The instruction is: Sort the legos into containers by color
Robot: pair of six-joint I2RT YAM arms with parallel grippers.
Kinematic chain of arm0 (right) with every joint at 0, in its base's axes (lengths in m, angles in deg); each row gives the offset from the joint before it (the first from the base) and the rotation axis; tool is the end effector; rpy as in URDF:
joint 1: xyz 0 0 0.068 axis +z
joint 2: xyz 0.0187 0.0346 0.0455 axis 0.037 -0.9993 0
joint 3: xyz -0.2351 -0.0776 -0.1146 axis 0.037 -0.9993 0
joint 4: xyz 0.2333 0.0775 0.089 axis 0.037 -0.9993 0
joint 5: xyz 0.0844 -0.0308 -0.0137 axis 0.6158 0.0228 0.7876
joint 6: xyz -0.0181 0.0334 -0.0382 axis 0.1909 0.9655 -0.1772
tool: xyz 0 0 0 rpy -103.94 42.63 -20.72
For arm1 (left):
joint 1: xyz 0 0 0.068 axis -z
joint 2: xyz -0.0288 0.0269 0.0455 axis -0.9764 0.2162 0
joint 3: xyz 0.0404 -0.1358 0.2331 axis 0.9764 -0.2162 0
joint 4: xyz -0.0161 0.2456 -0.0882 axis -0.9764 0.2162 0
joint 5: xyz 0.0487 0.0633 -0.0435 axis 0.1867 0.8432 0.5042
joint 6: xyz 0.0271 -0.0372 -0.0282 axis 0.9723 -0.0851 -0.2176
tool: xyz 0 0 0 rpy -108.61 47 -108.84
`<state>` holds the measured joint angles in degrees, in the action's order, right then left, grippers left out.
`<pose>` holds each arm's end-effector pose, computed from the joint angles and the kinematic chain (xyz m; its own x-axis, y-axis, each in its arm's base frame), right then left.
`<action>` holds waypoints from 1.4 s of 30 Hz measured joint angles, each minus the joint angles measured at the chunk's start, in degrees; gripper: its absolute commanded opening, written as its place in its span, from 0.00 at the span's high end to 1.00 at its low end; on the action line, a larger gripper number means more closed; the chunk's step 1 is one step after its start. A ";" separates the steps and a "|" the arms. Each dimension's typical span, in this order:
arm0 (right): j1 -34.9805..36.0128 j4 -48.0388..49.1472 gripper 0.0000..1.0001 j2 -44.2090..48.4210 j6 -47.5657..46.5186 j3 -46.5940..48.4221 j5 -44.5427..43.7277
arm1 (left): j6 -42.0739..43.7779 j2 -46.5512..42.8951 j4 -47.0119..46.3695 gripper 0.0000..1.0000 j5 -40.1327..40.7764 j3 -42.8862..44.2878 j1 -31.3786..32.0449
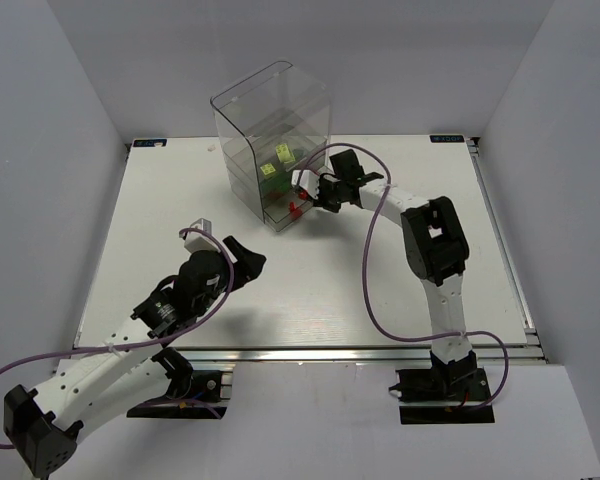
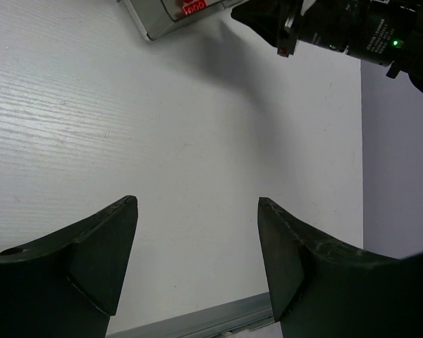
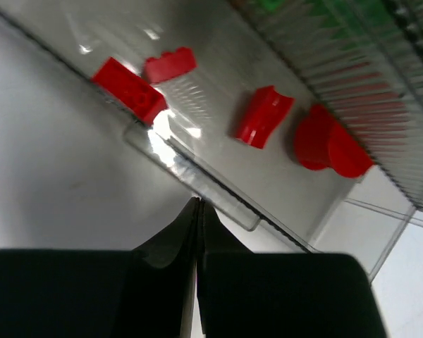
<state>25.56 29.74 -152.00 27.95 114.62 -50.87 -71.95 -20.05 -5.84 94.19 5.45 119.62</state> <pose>0.4298 0.2407 0.1773 0.1882 -0.7607 -0.6213 -0.8993 0.1208 -0.4202 0.1338 -0.1053 0.2609 -0.5505 -0.5417 -0.6353 -0.0407 0.7775 -0.6276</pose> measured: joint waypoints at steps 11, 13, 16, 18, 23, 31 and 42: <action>2.80 24.55 1.00 -1.57 6.23 -7.04 -10.67 | -0.66 1.01 0.00 0.22 -0.48 0.00 0.00; 3.17 27.41 1.00 -1.62 6.60 -8.00 -10.75 | -0.72 1.01 0.00 0.22 -0.52 0.00 0.00; 3.52 30.12 1.00 -1.66 6.71 -8.52 -10.71 | -0.94 1.07 0.02 0.22 -0.63 0.00 0.00; 3.91 32.74 1.00 -1.88 6.82 -8.52 -10.60 | -1.07 1.22 0.04 0.22 -0.66 0.00 0.00; 4.76 37.59 1.00 -3.85 6.95 -8.57 -10.73 | -1.53 1.49 0.35 0.22 -0.90 0.00 0.00; 5.07 38.25 1.00 -2.78 7.10 -12.37 -9.38 | -2.32 0.44 0.42 0.26 -0.98 -0.85 0.00; 0.87 1.97 0.16 13.84 22.77 -7.26 6.08 | -1.75 -0.48 -2.56 0.48 -0.94 -3.32 0.00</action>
<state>26.44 31.71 -138.16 50.72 107.37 -44.80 -73.70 -20.53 -8.40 93.25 2.13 119.62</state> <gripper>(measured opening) 0.811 0.477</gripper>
